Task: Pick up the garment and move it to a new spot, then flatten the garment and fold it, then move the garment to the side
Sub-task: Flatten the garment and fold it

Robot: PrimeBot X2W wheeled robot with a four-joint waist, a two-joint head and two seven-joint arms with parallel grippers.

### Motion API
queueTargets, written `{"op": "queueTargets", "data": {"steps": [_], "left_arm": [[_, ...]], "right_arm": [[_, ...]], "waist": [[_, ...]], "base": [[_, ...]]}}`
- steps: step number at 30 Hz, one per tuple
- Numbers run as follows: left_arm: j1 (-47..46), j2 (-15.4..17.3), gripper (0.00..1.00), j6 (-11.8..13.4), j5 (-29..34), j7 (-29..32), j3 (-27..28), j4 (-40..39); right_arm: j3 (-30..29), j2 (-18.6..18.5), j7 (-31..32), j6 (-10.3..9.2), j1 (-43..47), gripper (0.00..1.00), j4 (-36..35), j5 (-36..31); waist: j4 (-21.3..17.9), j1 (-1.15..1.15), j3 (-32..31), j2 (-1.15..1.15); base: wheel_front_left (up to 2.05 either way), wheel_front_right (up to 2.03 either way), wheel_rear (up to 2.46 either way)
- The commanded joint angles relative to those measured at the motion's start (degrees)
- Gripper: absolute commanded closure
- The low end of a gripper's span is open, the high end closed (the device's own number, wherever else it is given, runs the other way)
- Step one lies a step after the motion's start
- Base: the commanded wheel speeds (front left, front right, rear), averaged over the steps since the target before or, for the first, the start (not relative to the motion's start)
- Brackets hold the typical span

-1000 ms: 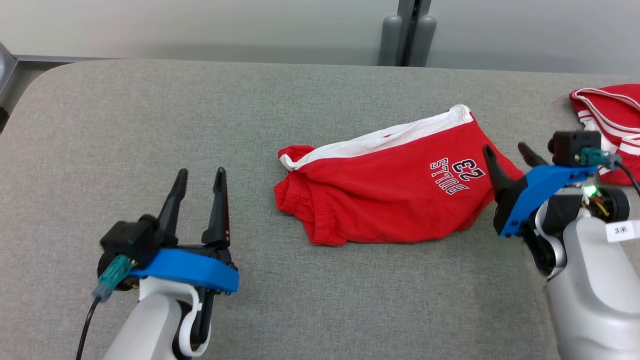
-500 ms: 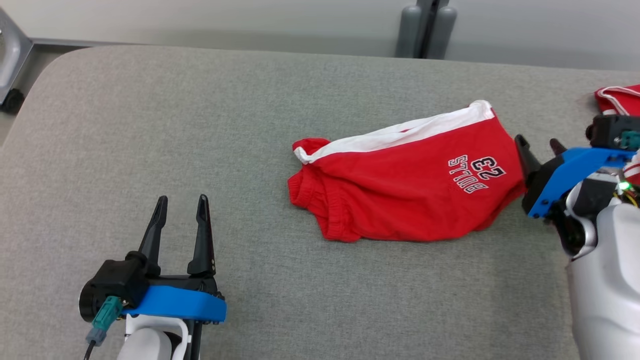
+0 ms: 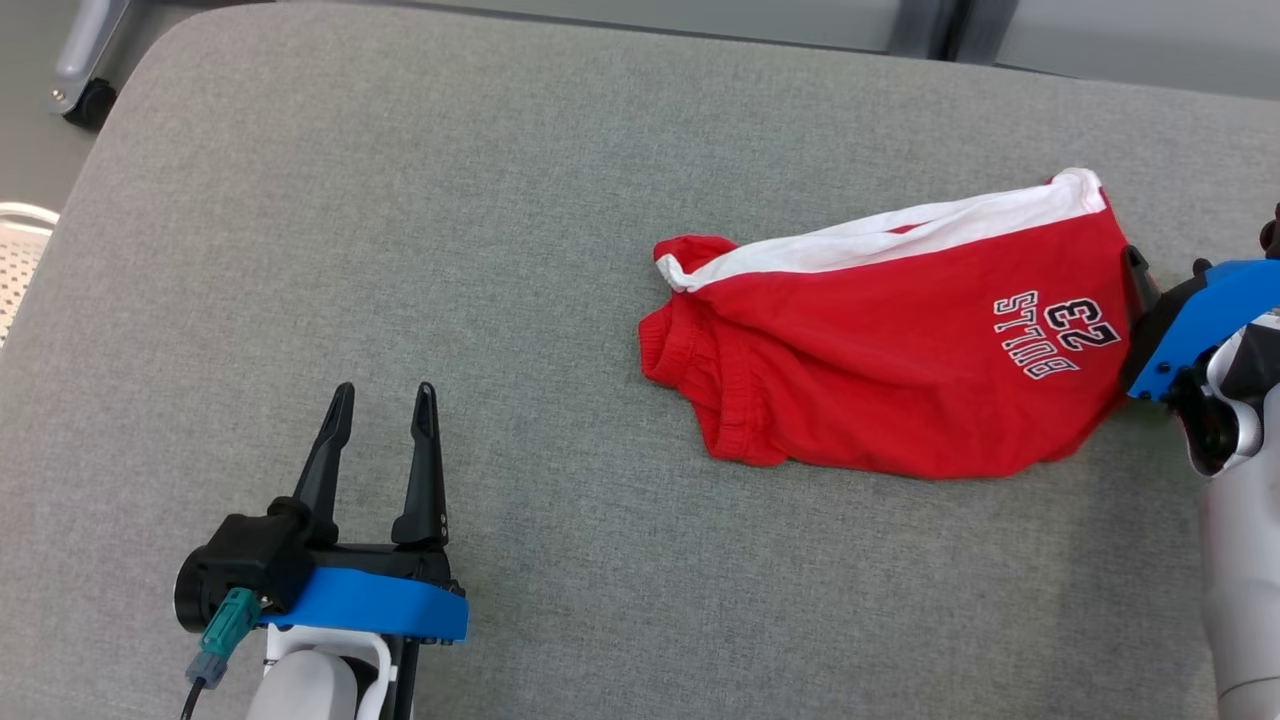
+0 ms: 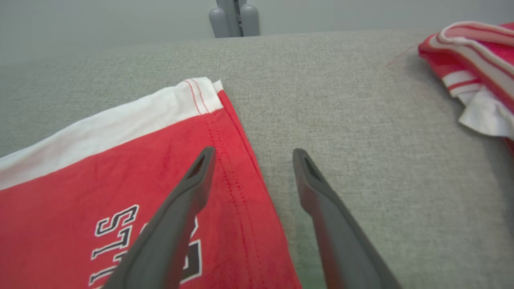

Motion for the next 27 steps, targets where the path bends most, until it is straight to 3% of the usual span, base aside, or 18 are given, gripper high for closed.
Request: {"op": "queueTargets", "data": {"steps": [1,12,13,14,15,22,27], "left_arm": [[-0.84,-0.15,0.00,-0.43,0.49,-0.23,0.15,-0.21],[-1.00,-0.61,0.00,-0.87,0.65,-0.23,0.03,0.05],[-1.09,-0.64,0.00,-0.88,0.64,-0.23,0.01,0.03],[-1.18,-0.66,0.00,-0.90,0.64,-0.23,-0.01,0.01],[-1.27,-0.66,0.00,-0.92,0.64,-0.23,-0.02,-0.02],[-1.91,-0.67,0.00,-0.93,0.66,-0.23,0.07,0.03],[-1.91,-0.69,0.00,-0.94,0.70,-0.23,-0.25,0.39]], "right_arm": [[0.10,-0.46,-0.90,0.01,-0.35,0.00,0.83,-0.57],[6.56,-0.99,1.82,0.07,0.77,0.00,8.61,1.76],[7.50,-0.93,2.09,0.09,0.91,0.25,9.01,2.23],[8.35,-1.06,2.13,0.10,1.07,0.78,9.31,2.45],[9.31,-1.12,2.19,0.10,1.21,1.00,9.63,2.76],[13.77,-3.08,-0.85,0.00,0.94,1.00,9.94,5.29],[11.15,-4.97,-6.21,-0.06,1.51,1.00,8.52,6.69]], "waist": [[0.58,-0.01,0.68,0.00],[0.85,-0.01,1.27,0.00],[0.83,-0.01,1.35,0.00],[0.81,-0.01,1.44,0.00],[0.78,-0.01,1.56,0.00],[0.38,-0.01,2.44,0.00],[-0.10,-0.01,0.87,0.00]], "base": [[0.00,0.00,0.00],[0.00,0.00,0.00],[0.00,0.00,0.00],[0.00,0.00,0.00],[0.00,0.00,0.00],[0.00,0.00,0.00],[0.00,0.00,0.00]]}}
